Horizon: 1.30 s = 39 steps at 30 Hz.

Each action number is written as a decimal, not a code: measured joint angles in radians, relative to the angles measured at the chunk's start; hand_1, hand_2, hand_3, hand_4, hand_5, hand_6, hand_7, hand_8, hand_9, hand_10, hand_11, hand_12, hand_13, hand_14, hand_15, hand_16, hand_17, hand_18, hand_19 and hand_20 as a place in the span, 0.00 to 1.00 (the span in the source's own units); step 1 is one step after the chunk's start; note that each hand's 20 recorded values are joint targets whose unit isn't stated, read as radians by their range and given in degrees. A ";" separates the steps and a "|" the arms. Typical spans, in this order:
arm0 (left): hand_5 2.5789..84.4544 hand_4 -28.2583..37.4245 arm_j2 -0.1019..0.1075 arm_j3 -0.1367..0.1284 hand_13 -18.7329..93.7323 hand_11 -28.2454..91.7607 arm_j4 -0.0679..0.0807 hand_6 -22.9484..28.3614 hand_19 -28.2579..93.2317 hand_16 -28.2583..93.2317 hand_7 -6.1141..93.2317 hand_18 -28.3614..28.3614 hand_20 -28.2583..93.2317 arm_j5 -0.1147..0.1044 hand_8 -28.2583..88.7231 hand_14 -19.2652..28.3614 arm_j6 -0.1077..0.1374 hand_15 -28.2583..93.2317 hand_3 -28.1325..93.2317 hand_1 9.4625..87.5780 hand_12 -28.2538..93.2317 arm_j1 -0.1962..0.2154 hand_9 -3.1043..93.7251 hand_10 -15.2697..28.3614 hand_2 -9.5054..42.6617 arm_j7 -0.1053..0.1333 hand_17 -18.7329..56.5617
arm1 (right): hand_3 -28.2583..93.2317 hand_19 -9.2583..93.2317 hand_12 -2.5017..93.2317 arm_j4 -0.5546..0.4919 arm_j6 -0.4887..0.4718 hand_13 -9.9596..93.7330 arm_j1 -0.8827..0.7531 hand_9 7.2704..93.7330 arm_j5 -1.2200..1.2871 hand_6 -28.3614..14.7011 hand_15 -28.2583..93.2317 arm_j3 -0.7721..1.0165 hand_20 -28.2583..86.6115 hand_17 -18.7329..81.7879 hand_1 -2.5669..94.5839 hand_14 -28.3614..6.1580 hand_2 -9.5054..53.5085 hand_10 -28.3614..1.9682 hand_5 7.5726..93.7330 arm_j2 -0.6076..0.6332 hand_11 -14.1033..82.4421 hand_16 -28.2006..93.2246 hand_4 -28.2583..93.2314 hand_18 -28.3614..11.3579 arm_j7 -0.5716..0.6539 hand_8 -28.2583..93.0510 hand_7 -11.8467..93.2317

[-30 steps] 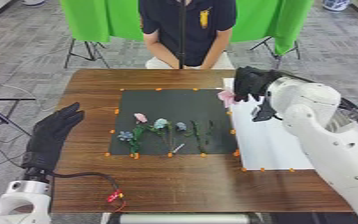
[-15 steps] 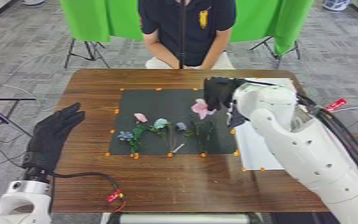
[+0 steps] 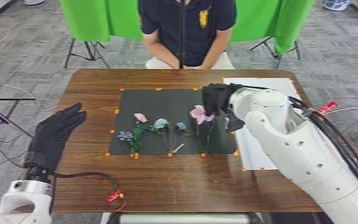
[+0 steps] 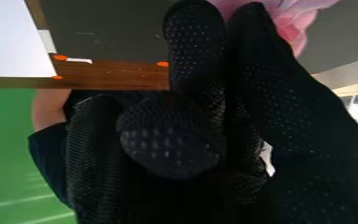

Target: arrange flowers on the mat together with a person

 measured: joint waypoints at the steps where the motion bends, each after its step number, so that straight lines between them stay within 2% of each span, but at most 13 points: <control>1: 0.53 0.10 0.000 0.000 0.43 0.34 0.000 0.60 0.28 0.26 0.11 0.71 0.33 0.000 0.21 0.76 -0.001 0.29 0.73 0.19 0.34 0.000 0.48 0.70 0.30 0.000 0.28 | 0.68 1.00 0.21 0.001 -0.001 1.00 -0.001 1.00 -0.002 0.67 0.76 0.000 0.57 0.95 0.62 0.81 0.00 0.57 0.86 0.000 0.55 0.37 0.09 0.54 0.000 0.28 0.26; 18: 0.53 0.10 0.003 0.003 0.44 0.34 0.002 0.59 0.28 0.26 0.11 0.71 0.33 -0.001 0.21 0.76 -0.002 0.30 0.73 0.19 0.34 -0.004 0.48 0.70 0.29 0.001 0.28 | 0.67 1.00 0.22 0.027 -0.019 1.00 -0.002 1.00 -0.044 0.66 0.75 0.001 0.57 0.94 0.59 0.81 0.00 0.57 0.83 -0.005 0.54 0.38 0.09 0.53 -0.012 0.27 0.25; 30: 0.53 0.10 0.002 0.002 0.45 0.34 0.002 0.59 0.28 0.26 0.11 0.71 0.33 0.000 0.21 0.77 -0.008 0.30 0.73 0.19 0.34 -0.004 0.48 0.70 0.29 0.001 0.28 | 0.74 1.00 0.23 0.025 -0.034 1.00 0.000 1.00 -0.021 0.66 0.75 0.022 0.57 0.94 0.49 0.80 0.00 0.56 0.79 -0.008 0.53 0.38 0.08 0.53 -0.010 0.23 0.25; 39: 0.53 0.09 0.002 0.001 0.45 0.34 0.002 0.59 0.28 0.26 0.11 0.71 0.34 0.000 0.21 0.77 -0.015 0.30 0.74 0.18 0.34 -0.004 0.48 0.70 0.28 0.001 0.28 | 0.75 1.00 0.23 -0.011 -0.052 1.00 -0.006 1.00 0.062 0.66 0.75 0.103 0.57 0.94 0.48 0.80 0.00 0.56 0.78 -0.014 0.53 0.38 0.07 0.52 0.039 0.21 0.25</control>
